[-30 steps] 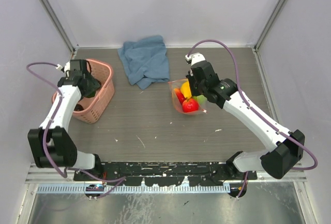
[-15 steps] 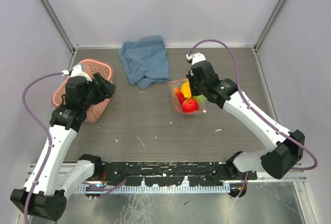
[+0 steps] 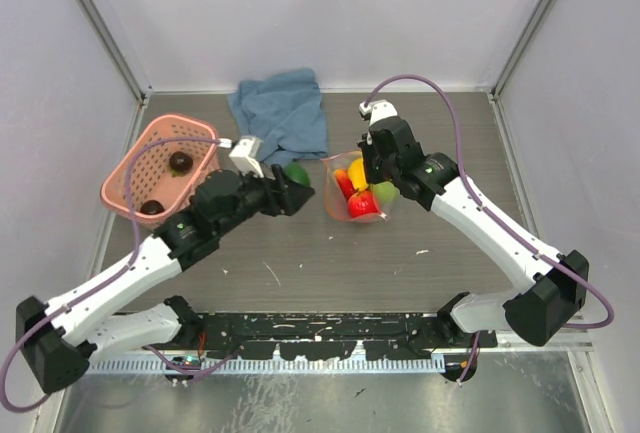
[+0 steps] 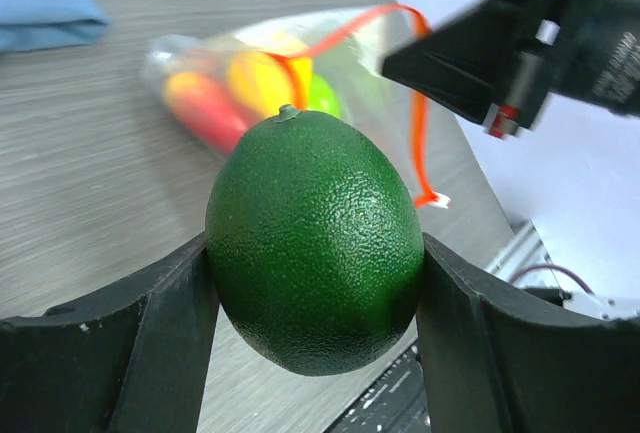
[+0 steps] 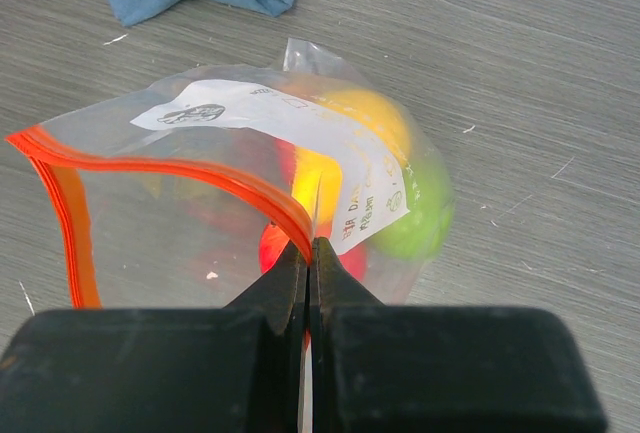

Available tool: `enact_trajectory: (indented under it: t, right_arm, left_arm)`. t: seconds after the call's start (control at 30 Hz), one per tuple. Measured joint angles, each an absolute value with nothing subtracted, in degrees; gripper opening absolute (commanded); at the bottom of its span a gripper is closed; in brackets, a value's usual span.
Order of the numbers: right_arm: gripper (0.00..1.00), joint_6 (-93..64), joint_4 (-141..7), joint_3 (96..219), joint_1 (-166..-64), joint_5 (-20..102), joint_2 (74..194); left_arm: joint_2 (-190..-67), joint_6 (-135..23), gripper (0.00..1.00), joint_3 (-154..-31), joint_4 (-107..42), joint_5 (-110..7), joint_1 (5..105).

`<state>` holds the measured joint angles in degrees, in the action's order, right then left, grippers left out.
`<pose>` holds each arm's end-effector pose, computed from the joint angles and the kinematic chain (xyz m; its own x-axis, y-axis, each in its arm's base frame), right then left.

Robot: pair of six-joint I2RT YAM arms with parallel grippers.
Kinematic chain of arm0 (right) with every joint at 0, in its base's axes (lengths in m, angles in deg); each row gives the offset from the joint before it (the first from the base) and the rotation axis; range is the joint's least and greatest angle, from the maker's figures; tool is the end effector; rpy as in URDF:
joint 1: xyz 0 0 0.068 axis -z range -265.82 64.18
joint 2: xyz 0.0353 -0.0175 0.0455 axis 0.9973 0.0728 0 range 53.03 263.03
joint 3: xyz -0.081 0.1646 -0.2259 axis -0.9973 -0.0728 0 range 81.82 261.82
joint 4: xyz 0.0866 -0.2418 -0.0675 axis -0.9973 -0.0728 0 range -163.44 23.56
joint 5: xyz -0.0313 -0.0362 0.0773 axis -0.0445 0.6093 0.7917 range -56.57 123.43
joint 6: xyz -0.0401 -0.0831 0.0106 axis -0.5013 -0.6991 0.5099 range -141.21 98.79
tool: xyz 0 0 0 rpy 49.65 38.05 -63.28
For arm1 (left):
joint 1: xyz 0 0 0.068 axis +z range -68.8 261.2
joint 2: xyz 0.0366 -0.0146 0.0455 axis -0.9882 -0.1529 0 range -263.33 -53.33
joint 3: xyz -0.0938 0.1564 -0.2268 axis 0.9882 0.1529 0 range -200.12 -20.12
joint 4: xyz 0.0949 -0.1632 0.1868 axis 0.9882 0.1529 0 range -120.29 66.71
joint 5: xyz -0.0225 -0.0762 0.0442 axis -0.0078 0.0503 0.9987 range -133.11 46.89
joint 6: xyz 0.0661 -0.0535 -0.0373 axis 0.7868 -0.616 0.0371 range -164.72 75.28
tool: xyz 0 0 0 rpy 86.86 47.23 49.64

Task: Place the food in the zip-top bag and seal the zipper
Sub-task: Place the fake fruit in the zipper food storage bag.

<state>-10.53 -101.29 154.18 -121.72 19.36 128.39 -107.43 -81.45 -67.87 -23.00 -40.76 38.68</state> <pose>0.2738 0.1731 0.3389 -0.5650 -0.1870 -0.8036 -0.3140 0.9494 -0.0002 0.1954 -0.1743 0.3375 -0.5256 -0.3287 -0.7846 0.4137 0.7072 -0.5734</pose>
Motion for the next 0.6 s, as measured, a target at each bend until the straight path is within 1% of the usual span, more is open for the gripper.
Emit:
enact_trajectory:
  t: [0.2, 0.3, 0.4, 0.6]
  right_arm:
    - [0.01, -10.29, -99.74, 153.1, -121.72, 19.67, 128.23]
    - [0.01, -10.12, -99.0, 152.14, -121.72, 19.95, 127.86]
    - [0.01, -10.07, -98.71, 151.9, -121.72, 20.08, 127.73]
    - [0.01, -10.01, -97.88, 151.23, -121.72, 20.32, 126.7]
  left_arm:
    - [-117.2, -79.98, 0.24, -69.12, -33.01, -38.31, 28.3]
    - [-121.62, -80.14, 0.24, -70.47, -35.74, -36.5, 25.41]
    - [-124.92, -81.32, 0.23, -71.76, -37.29, -34.62, 23.79]
    - [-130.75, -83.87, 0.23, -76.11, -37.93, -29.48, 23.66]
